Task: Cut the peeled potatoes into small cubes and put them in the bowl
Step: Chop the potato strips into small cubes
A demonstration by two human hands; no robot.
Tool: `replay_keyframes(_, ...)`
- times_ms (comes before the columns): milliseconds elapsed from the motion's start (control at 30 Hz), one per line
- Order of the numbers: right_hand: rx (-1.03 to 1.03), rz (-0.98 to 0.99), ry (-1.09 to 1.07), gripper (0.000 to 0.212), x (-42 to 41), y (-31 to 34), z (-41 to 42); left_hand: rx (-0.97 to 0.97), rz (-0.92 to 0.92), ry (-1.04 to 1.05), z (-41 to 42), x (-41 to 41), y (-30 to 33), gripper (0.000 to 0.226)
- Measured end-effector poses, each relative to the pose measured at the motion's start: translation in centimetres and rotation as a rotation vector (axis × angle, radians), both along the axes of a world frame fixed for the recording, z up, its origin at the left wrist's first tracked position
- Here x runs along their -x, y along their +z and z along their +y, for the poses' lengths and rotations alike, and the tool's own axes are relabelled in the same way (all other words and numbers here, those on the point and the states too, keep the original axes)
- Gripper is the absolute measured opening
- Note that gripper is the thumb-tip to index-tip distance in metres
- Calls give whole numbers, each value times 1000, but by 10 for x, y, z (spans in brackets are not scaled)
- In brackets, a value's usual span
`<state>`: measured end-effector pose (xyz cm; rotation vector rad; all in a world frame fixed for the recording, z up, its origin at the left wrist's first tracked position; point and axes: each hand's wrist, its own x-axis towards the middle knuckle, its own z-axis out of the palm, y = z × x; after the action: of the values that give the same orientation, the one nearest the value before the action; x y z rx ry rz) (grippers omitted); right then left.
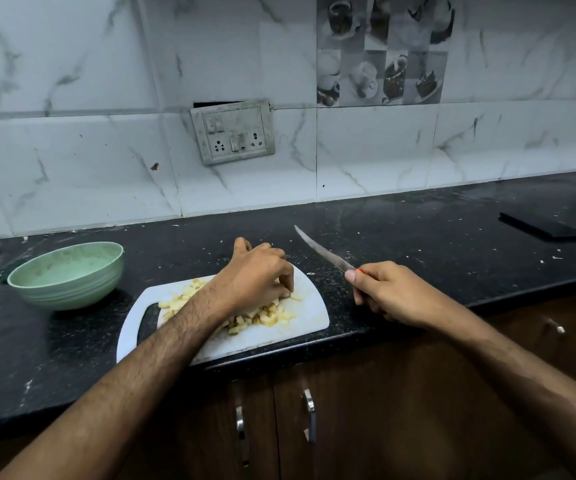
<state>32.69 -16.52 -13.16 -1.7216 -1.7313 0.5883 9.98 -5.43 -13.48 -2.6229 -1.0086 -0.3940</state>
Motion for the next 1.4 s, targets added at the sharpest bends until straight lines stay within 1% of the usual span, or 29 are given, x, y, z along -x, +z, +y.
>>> replay_keyframes(100, 32, -281, -30, 44, 7, 4, -15, 64, -71, 18, -4, -1, -1, 10)
replay_keyframes(167, 37, -465, -63, 41, 15, 5, -26, 112, -149, 29, -6, -3, -5, 10)
replay_keyframes(233, 38, -578, -86, 39, 23, 5, -35, 156, -214, 42, -9, -4, -8, 7)
replay_keyframes(433, 20, -717, -103, 33, 36, 1, -47, 186, -295, 95, -14, -6, -14, 6)
replay_keyframes(567, 11, -790, -115, 37, 41, 2, -49, 193, -321, 122, -15, -8, -15, 7)
replay_keyframes(667, 41, -796, -91, 35, 44, 1, -48, 202, -336, 121, -15, -9, -16, 7)
replay_keyframes(767, 88, -776, -49, 25, 49, 4, -43, 217, -329, 114, -15, -8, -16, 7)
replay_keyframes(800, 83, -813, -43, 24, 52, 5, -42, 216, -328, 113, -15, -8, -16, 7)
replay_keyframes(933, -40, -1086, -22, 26, 63, -4, -43, 203, -336, 128, -16, -8, -16, 8)
replay_keyframes(1033, -57, -1186, -2, 24, 64, -9, -43, 181, -339, 156, -16, -6, -18, 13)
replay_keyframes(1133, -80, -1194, 15, 23, 57, -7, -40, 146, -349, 173, -17, -5, -19, 17)
replay_keyframes(1200, -74, -1117, 8, 26, 49, -2, -37, 128, -348, 177, -17, -4, -20, 17)
replay_keyframes(1300, -1, -940, -23, 33, 38, 6, -37, 131, -334, 186, -17, -3, -18, 17)
replay_keyframes(1400, -21, -880, -43, 32, 34, 7, -38, 128, -316, 187, -16, -3, -17, 16)
